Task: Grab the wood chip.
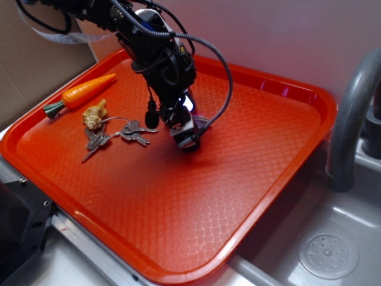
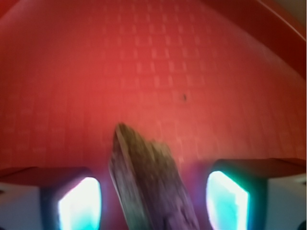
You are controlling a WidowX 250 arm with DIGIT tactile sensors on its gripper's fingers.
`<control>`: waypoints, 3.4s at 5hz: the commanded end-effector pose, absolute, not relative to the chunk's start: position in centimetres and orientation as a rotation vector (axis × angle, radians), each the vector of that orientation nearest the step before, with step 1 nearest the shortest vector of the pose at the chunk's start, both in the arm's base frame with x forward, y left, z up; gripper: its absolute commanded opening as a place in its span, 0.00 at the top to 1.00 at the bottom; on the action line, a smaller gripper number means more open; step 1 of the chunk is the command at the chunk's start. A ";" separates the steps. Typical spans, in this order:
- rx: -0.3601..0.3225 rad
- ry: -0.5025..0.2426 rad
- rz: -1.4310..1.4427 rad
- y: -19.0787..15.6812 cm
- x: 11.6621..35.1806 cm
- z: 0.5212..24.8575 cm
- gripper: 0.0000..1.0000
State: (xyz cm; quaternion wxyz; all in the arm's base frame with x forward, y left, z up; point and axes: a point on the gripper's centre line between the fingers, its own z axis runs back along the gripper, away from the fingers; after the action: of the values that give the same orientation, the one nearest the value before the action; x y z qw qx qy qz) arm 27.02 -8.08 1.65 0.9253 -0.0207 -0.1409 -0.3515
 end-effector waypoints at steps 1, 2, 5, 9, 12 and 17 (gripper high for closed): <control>-0.087 -0.305 -0.682 -6.9 26.0 3.1 1.00; -0.085 -0.332 -0.617 -5.7 25.5 5.6 1.00; -0.080 -0.376 -0.431 -3.5 23.0 14.0 1.00; -0.068 -0.210 -0.593 -5.0 22.5 5.8 0.00; -0.053 -0.166 -0.626 -5.6 23.0 3.5 0.00; -0.063 -0.188 -0.628 -6.0 23.0 2.7 1.00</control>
State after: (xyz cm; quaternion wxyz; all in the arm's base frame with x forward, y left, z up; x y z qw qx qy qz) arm 23.18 -5.13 2.29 0.9487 -0.0350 -0.0814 -0.3034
